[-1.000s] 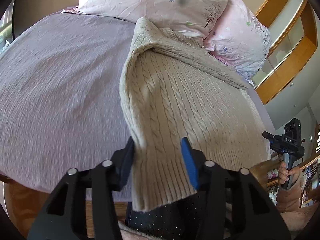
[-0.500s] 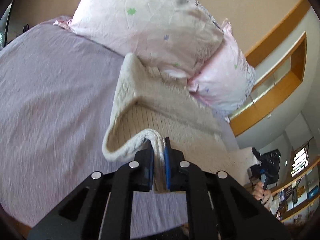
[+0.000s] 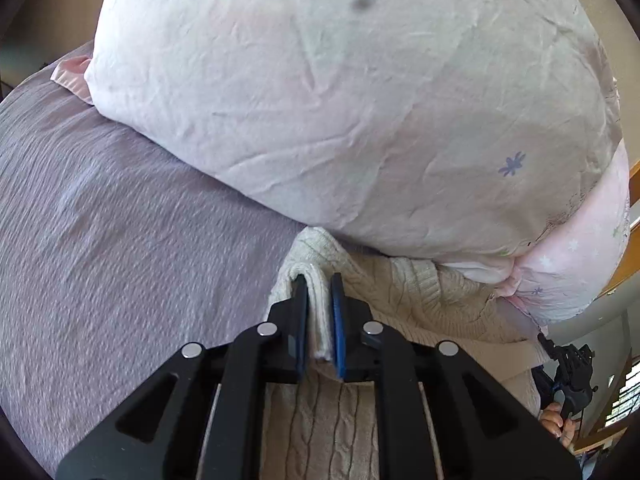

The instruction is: Fold small clothes

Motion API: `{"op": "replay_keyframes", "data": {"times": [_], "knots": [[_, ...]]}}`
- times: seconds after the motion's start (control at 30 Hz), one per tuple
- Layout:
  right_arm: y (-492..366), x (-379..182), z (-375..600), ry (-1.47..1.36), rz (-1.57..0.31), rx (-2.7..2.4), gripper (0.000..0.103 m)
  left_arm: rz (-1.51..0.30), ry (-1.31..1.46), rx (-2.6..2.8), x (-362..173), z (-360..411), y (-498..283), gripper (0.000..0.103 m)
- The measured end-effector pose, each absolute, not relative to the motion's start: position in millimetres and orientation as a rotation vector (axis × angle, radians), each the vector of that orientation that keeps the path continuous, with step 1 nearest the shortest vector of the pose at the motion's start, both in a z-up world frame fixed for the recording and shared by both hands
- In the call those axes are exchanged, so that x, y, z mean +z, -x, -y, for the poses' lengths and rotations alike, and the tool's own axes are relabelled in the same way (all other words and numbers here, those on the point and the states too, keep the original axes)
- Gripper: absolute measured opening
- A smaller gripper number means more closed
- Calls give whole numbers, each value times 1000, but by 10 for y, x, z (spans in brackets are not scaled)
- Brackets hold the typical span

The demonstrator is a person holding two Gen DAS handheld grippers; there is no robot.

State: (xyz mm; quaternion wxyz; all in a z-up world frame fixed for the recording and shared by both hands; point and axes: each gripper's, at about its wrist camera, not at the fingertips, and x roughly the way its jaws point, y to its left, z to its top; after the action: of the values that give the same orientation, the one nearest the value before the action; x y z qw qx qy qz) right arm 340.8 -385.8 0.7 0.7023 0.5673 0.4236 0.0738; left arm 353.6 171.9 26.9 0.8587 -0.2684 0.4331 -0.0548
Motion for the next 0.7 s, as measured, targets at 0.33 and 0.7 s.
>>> {"op": "replay_keyframes", "data": {"times": [0.33, 0.7], "knots": [[-3219, 502, 3886, -1069, -781, 237, 85, -854, 650, -114, 453, -2234, -3156, 61], [-3003, 476, 2506, -93, -1077, 240, 86, -1047, 431, -285, 124, -1511, -2861, 68]]}}
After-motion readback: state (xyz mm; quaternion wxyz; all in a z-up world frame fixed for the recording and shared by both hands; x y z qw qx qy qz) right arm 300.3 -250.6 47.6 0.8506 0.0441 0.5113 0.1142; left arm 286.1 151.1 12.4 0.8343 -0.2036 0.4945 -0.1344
